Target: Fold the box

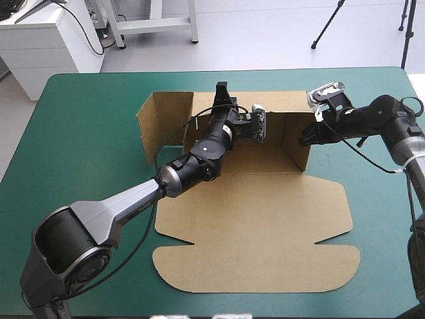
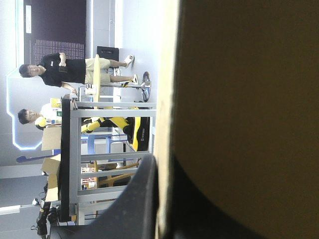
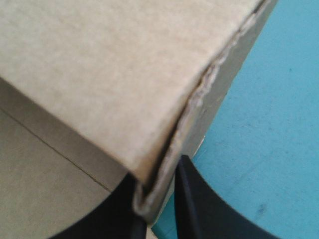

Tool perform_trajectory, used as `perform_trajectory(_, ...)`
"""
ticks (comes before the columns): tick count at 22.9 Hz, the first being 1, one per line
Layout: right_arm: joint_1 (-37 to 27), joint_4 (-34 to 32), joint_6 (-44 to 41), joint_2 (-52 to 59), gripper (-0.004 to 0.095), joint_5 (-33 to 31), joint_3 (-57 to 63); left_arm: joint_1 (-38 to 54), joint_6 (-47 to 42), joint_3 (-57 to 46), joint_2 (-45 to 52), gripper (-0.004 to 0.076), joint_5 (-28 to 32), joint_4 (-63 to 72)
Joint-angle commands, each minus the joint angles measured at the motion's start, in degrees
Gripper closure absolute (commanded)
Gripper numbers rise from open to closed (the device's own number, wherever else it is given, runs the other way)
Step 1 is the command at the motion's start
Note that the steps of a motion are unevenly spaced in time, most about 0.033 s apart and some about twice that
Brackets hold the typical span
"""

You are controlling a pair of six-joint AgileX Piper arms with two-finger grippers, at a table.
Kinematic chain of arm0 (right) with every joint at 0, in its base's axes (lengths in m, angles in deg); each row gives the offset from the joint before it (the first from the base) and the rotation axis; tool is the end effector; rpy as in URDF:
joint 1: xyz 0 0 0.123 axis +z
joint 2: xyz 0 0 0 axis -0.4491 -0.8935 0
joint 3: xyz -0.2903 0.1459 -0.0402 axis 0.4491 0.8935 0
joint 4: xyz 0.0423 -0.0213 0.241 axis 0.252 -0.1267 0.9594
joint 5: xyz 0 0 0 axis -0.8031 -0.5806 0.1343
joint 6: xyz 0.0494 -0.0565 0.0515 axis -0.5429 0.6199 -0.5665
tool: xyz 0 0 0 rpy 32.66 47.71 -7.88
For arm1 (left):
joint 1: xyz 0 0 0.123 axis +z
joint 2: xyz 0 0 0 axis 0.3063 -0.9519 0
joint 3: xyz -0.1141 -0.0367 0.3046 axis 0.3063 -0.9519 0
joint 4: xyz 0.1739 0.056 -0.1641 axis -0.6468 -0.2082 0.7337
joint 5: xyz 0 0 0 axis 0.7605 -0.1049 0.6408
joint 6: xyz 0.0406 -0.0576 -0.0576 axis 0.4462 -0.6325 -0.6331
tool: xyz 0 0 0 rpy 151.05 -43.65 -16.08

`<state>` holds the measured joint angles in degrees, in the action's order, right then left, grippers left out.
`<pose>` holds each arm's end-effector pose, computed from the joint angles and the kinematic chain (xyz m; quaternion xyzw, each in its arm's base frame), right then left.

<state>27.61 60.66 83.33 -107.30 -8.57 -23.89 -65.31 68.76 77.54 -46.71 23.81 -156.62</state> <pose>0.3511 0.0424 0.3582 -0.2739 0.8922 0.1281 0.3354 0.3401 -0.3081 0.3463 0.6077 0.5204 0.3082 0.5147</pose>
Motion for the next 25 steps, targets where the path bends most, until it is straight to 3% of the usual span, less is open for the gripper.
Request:
perform_trajectory(1,0.3,4.0,1.6,2.7,0.093,-0.8,-1.6,-0.8,-1.2,1.7,3.2,0.0734,2.3,-2.5)
perform_trajectory(6,0.3,4.2,1.6,2.7,0.093,-0.7,-1.6,-1.3,-1.8,1.7,3.4,0.0707,3.7,-0.9)
perform_trajectory(8,0.3,4.2,1.4,2.7,0.093,-0.4,-1.6,-2.0,-1.8,1.7,4.0,0.0602,3.7,2.0)
perform_trajectory(9,0.3,4.2,0.5,2.7,0.093,0.1,-1.6,-3.2,-0.6,1.7,4.8,0.0484,3.0,5.0)
perform_trajectory(12,0.3,4.6,0.4,2.7,0.093,0.1,-1.6,-4.8,-0.6,1.7,6.0,0.0353,0.8,9.5)
perform_trajectory(14,0.3,4.5,-0.3,2.7,0.093,0.1,-1.6,-6.2,-0.4,1.7,6.9,0.0316,-0.9,12.1)
perform_trajectory(20,0.3,3.9,-2.7,2.7,0.093,0.4,-1.6,-12.7,18.2,1.7,11.4,0.0311,-7.9,35.1)
perform_trajectory(25,0.3,3.9,-4.1,2.7,0.093,0.4,-1.6,-15.3,20.8,1.7,17.4,0.031,-10.6,43.4)
